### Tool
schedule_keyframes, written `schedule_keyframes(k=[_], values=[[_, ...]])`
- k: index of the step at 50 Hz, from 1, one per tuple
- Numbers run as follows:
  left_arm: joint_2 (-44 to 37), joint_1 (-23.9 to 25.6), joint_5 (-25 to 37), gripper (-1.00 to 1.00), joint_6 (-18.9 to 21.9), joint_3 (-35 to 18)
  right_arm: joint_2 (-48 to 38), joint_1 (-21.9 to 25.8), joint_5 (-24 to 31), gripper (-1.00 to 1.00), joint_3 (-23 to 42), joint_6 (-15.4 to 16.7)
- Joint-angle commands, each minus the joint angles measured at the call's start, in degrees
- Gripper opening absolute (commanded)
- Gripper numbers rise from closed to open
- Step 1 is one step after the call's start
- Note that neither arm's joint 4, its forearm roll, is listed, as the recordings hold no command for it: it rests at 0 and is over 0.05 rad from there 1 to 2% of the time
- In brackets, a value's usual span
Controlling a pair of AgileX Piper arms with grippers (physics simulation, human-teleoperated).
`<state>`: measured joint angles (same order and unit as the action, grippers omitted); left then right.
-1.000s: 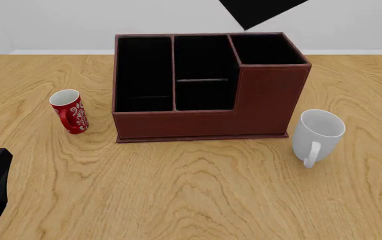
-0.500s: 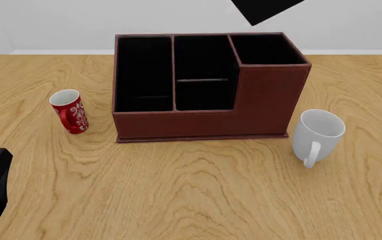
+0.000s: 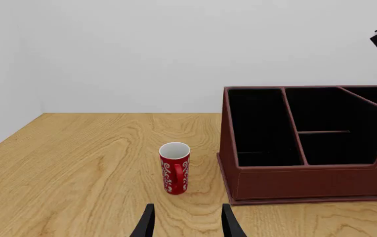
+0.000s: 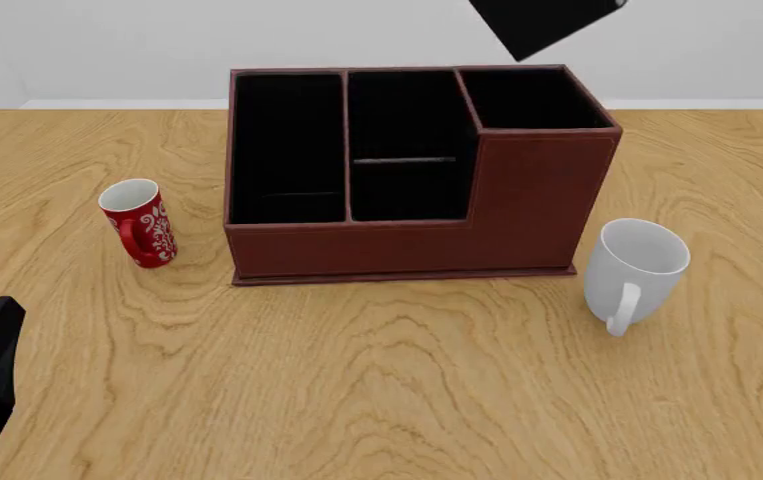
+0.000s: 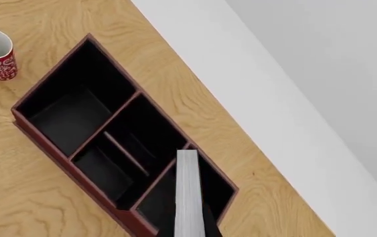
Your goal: Pick up the book and place it in the right compartment of the caddy.
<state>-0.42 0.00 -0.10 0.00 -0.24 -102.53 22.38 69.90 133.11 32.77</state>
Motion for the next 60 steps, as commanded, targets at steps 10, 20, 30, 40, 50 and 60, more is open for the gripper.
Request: schedule_keyframes(k=[10,20,30,40,50,60], values=[[0.00,0.00,0.00,1.00,0.00,0.00,-3.29,-2.79,-0.01,-1.00,2.88,-2.86],[0.00,0.00,0.00,1.00,0.00,0.00,-4.56,-3.48,-0.01,-1.00,3.27,-3.63],[0.00,0.00,0.00,1.00,0.00,0.00,-5.23,-3.62,-0.01,-1.00,2.73,-3.79],[0.00,0.00,0.00,1.00,0.00,0.00,-7.05,-4.99,-0.01,-1.00,3.96,-4.82],[0.00,0.00,0.00,1.00,0.00,0.00,-7.72,-4.85,-0.01,-1.00,3.65,-5.36],[0.00,0.00,0.00,1.00,0.00,0.00,-8.92,-5.26,-0.03,-1.00,4.05,-6.27]])
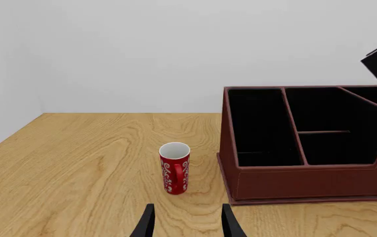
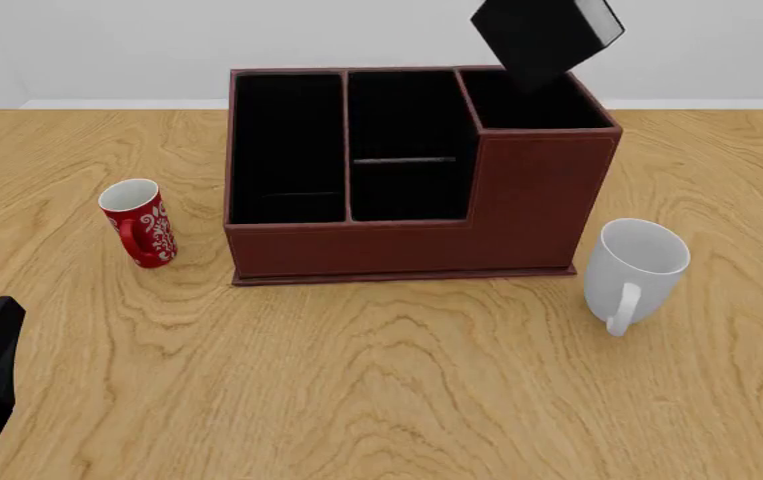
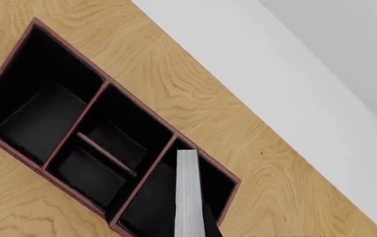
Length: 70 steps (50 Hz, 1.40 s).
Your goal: Pick up the book and place it in the right compartment of the caddy.
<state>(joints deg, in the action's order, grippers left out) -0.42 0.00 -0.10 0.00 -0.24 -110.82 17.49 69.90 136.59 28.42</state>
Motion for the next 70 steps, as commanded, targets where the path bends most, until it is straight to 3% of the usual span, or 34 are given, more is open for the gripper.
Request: schedule_keyframes(k=[1,20,36,50,70], values=[[0.00,0.00,0.00,1.00,0.00,0.00,-0.64,-0.37,-0.03,-1.00,0.57,-1.93],[0.00,0.00,0.00,1.00,0.00,0.00,-0.72,-1.08,-0.39,-1.00,-1.93,-2.75],[0.00,0.00,0.00,1.00,0.00,0.00,3.42,-0.22,-4.49,-1.00,-11.81,-4.32],[0.00,0.00,0.00,1.00,0.00,0.00,4.31,-0.80,-7.32,-1.00,-16.23,-5.47],[0.00,0.00,0.00,1.00,0.00,0.00,3.55,-1.38,-9.85,-1.00,-18.93,-6.63]])
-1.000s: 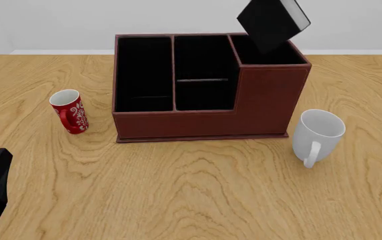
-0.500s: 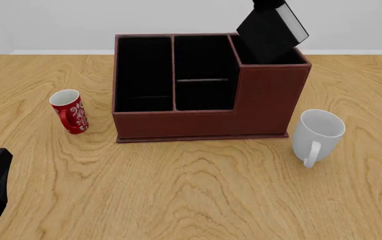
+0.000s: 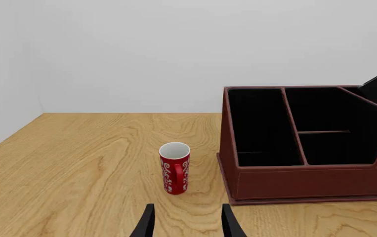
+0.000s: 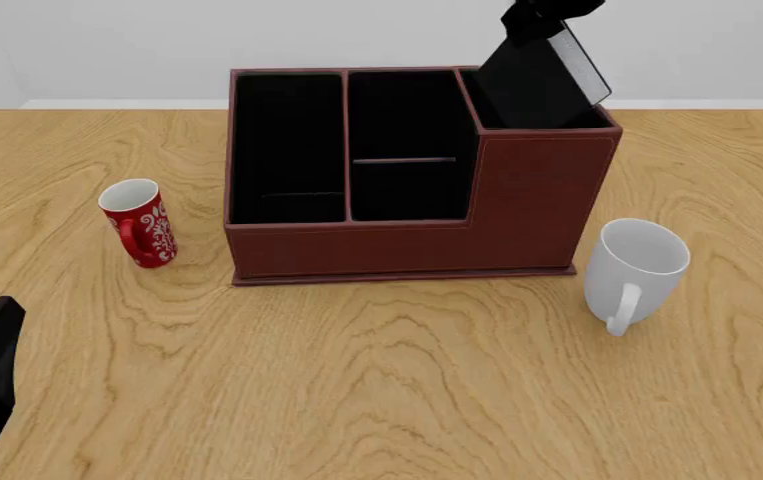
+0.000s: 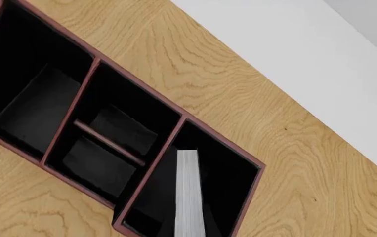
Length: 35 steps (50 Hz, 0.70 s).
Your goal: Pick up the book and place it in the right compartment of the caddy.
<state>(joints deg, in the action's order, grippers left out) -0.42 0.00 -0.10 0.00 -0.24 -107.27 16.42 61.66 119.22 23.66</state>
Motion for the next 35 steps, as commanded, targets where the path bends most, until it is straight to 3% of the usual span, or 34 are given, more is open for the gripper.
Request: schedule_keyframes(k=[1,13,24,25,27,35], values=[[0.00,0.00,0.00,1.00,0.00,0.00,-0.45,-0.73,-1.70,-1.00,-1.35,-1.54],[0.00,0.00,0.00,1.00,0.00,0.00,-2.71,-1.15,-1.51,-1.00,-0.53,-1.56],[0.00,0.00,0.00,1.00,0.00,0.00,-8.41,-3.88,2.07,-1.00,8.43,-0.42],[0.00,0.00,0.00,1.00,0.00,0.00,-8.37,-4.10,1.90,1.00,7.36,0.38],[0.00,0.00,0.00,1.00,0.00,0.00,-9.94,-5.31,2.82,1.00,9.76,0.43],[0.00,0.00,0.00,1.00,0.00,0.00,-7.06,-3.35,1.93,1.00,7.00,0.09]])
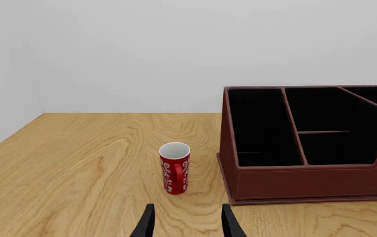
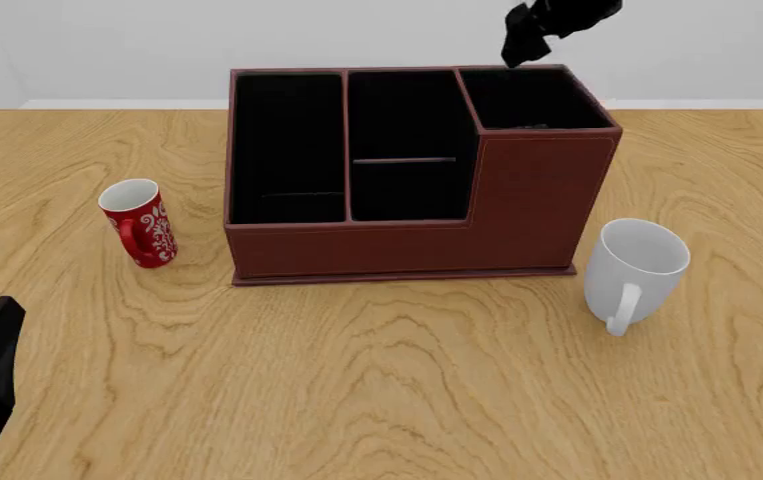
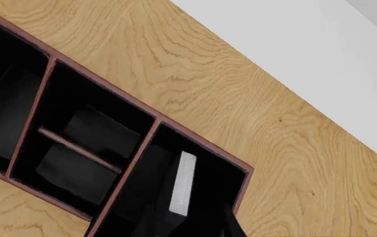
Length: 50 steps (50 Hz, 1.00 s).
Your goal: Pick up the book and place it in the right compartment of the caddy.
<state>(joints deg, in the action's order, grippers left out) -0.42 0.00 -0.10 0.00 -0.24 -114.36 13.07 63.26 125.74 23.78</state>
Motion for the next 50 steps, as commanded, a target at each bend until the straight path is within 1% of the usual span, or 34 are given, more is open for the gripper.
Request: schedule_keyframes(k=[1,10,12,13,14,15,16,17,18,19,21,22,23,24,25,27,28,29,30,34,36,37,38,39,40,41,42,43,44,46,47,48,49,50], values=[[0.00,0.00,0.00,1.00,0.00,0.00,0.04,0.01,0.32,1.00,0.46,-0.03],[0.00,0.00,0.00,1.00,0.00,0.00,2.77,1.38,0.16,1.00,-0.45,0.16],[0.00,0.00,0.00,1.00,0.00,0.00,3.74,1.57,-0.53,1.00,-1.40,0.58],[0.00,0.00,0.00,1.00,0.00,0.00,5.24,2.61,-1.13,1.00,-2.56,-0.60],[0.00,0.00,0.00,1.00,0.00,0.00,6.95,2.92,-2.50,1.00,-4.70,-0.37],[0.00,0.00,0.00,1.00,0.00,0.00,7.04,2.92,-2.59,1.00,-4.87,-0.37],[0.00,0.00,0.00,1.00,0.00,0.00,10.19,4.75,-4.50,1.00,-8.35,-1.90],[0.00,0.00,0.00,1.00,0.00,0.00,10.33,4.75,-4.65,1.00,-8.63,-1.90],[0.00,0.00,0.00,1.00,0.00,0.00,11.14,3.83,-6.12,1.00,-10.45,-0.82],[0.00,0.00,0.00,1.00,0.00,0.00,13.43,4.47,-7.94,1.00,-13.50,-1.54],[0.00,0.00,0.00,1.00,0.00,0.00,16.27,3.50,-11.48,1.00,-17.82,-1.85],[0.00,0.00,0.00,1.00,0.00,0.00,16.32,3.50,-11.55,1.00,-17.93,-1.85],[0.00,0.00,0.00,1.00,0.00,0.00,18.17,4.58,-12.51,1.00,-20.78,-2.39],[0.00,0.00,0.00,1.00,0.00,0.00,19.84,4.03,-14.46,1.00,-23.10,-1.94],[0.00,0.00,0.00,1.00,0.00,0.00,19.89,4.03,-14.52,1.00,-23.22,-1.94],[0.00,0.00,0.00,1.00,0.00,0.00,24.13,4.66,-17.79,1.00,-28.36,-3.86],[0.00,0.00,0.00,1.00,0.00,0.00,24.19,4.66,-17.86,1.00,-28.49,-3.87],[0.00,0.00,0.00,1.00,0.00,0.00,25.42,4.11,-19.67,1.00,-32.11,-3.19],[0.00,0.00,0.00,1.00,0.00,0.00,27.65,4.51,-21.47,1.00,-35.69,-3.66],[0.00,0.00,0.00,1.00,0.00,0.00,31.32,4.01,-24.36,1.00,-39.68,-4.31],[0.00,0.00,0.00,1.00,0.00,0.00,33.87,3.54,-26.25,1.00,-43.09,-3.63],[0.00,0.00,0.00,1.00,0.00,0.00,36.19,3.03,-28.27,1.00,-45.93,-2.02],[0.00,0.00,0.00,1.00,0.00,0.00,36.23,3.03,-28.32,1.00,-46.01,-2.02],[0.00,0.00,0.00,1.00,0.00,0.00,37.74,3.66,-28.72,1.00,-47.18,-4.16],[0.00,0.00,0.00,1.00,0.00,0.00,39.40,3.79,-30.10,1.00,-50.21,-2.26],[0.00,0.00,0.00,1.00,0.00,0.00,41.17,4.27,-30.75,1.00,-51.64,-4.50],[0.00,0.00,0.00,1.00,0.00,0.00,42.87,4.50,-31.86,1.00,-53.60,-4.09],[0.00,0.00,0.00,1.00,0.00,0.00,42.89,4.50,-31.89,1.00,-53.64,-4.09],[0.00,0.00,0.00,1.00,0.00,0.00,44.92,5.35,-32.50,1.00,-54.75,-5.51],[0.00,0.00,0.00,1.00,0.00,0.00,47.24,5.45,-33.68,1.00,-56.34,-6.43],[0.00,0.00,0.00,1.00,0.00,0.00,49.44,5.36,-34.65,1.00,-58.14,-5.47],[0.00,0.00,0.00,1.00,0.00,0.00,49.46,5.36,-34.67,1.00,-58.18,-5.47],[0.00,0.00,0.00,1.00,0.00,0.00,52.18,5.98,-35.40,1.00,-59.31,-6.62],[0.00,0.00,0.00,1.00,0.00,0.00,54.44,6.31,-35.91,1.00,-61.52,-6.15]])
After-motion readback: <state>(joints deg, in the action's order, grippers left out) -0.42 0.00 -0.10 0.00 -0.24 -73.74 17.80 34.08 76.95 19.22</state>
